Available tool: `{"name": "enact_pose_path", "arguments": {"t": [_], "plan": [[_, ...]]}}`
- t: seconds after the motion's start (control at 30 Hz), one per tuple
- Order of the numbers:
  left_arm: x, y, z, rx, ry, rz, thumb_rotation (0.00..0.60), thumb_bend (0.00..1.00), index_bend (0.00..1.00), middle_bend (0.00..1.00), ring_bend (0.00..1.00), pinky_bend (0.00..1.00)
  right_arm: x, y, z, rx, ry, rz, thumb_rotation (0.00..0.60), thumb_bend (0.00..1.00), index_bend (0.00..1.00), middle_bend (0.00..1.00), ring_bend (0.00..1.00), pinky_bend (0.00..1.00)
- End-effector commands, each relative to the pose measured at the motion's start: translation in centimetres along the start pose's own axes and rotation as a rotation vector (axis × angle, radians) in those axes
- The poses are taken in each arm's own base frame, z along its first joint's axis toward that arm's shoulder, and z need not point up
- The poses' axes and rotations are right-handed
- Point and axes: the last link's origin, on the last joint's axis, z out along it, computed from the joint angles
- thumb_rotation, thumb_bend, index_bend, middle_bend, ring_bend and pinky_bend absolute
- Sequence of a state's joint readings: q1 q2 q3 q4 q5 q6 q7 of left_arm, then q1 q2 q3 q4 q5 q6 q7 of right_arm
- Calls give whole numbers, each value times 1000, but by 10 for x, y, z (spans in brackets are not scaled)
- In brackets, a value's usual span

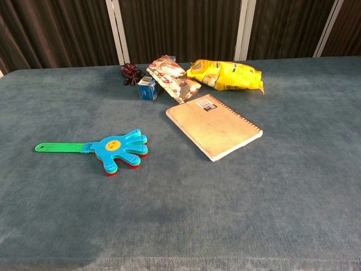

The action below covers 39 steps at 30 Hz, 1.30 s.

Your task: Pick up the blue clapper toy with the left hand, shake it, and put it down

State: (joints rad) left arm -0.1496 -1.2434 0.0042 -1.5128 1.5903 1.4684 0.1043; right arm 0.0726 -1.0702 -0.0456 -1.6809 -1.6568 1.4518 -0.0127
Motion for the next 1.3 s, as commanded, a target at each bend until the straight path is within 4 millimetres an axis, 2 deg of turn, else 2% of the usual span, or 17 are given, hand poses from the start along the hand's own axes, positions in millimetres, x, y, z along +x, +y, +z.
{"name": "enact_pose_path", "arguments": {"t": [0.03,0.17,0.27,0.4,0.57,0.73,0.87,1.07,1.3], "plan": [[-1,0,1,-1,-3,0,600,401,0,3,0,0,0,0,0,-1,1,1,600,204,0,0,0,0],[-6,3,5,-20,-23,-7,600,401,0,2,0,0,2,0,-1,-1,9,5,600,204,0,0,0,0],[-17,12,18,-85,-56,-59,600,401,7,1,0,0,2,0,-1,2,14,7,600,204,0,0,0,0],[-37,20,49,-136,-125,-136,600,405,46,1,0,0,1,-1,0,6,5,13,600,203,0,0,0,0],[-54,27,88,-145,-157,-121,600,418,89,1,0,0,-1,0,4,7,-8,14,600,203,0,0,0,0],[-67,39,115,-168,-214,-233,600,422,197,6,0,0,-4,0,7,2,-15,9,600,203,0,0,0,0],[-78,43,136,-152,-251,-346,600,422,231,15,0,0,-6,-1,7,3,-21,5,600,203,0,0,0,0],[-91,41,157,-111,-271,-394,600,415,279,23,0,0,-7,-1,9,-2,-24,2,600,203,0,0,0,0],[-100,51,168,-119,-305,-418,600,393,286,28,0,0,-7,0,11,-12,-18,2,600,203,0,0,0,0]]}}
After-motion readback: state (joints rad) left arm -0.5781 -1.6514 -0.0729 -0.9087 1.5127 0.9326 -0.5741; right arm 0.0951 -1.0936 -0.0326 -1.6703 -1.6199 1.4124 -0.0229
